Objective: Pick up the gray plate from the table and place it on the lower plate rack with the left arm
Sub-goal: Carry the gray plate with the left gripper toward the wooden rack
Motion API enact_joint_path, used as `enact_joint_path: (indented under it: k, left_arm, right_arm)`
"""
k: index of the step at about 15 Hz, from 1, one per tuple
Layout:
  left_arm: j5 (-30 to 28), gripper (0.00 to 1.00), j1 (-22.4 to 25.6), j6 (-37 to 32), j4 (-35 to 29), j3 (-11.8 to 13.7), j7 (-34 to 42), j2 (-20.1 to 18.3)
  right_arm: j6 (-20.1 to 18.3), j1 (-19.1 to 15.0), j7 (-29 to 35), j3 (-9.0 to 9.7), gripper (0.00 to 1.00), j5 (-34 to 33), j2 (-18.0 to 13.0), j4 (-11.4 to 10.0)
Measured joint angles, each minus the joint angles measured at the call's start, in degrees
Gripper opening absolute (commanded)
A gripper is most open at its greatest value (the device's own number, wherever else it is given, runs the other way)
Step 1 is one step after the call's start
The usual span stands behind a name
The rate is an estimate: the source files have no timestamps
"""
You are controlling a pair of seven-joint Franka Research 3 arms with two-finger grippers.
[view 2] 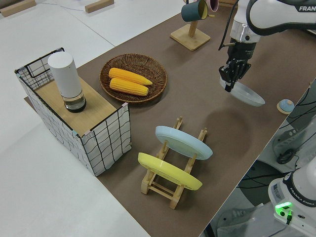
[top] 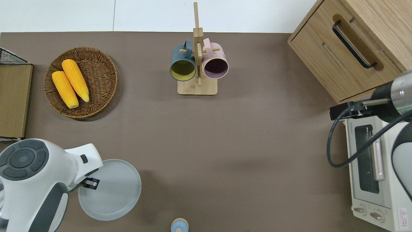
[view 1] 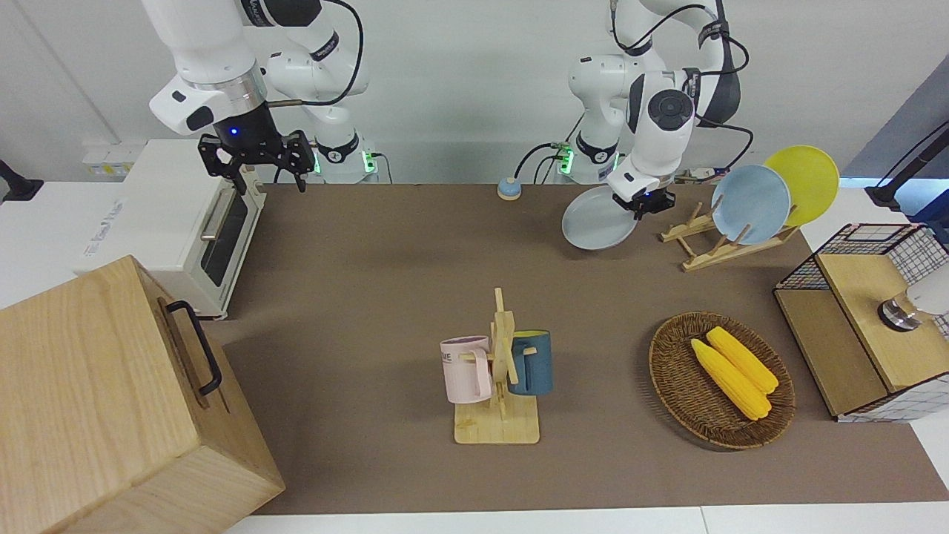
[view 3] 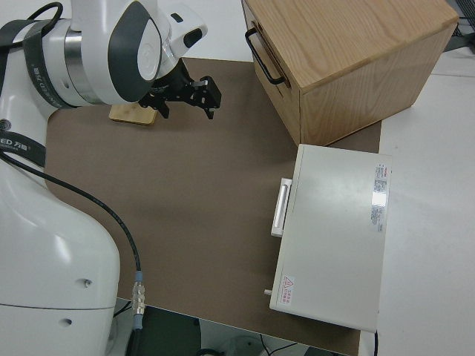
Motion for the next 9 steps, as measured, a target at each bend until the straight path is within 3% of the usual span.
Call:
enact_joint_path:
  k: [9]
  left_arm:
    - [1.3, 0.00, 0.4, -9.1, 8.0, 3.3, -0.2, -0.5]
  right_arm:
    - [0.0, 0.0, 0.0, 0.00, 0.983, 0.0, 0.0, 0.0]
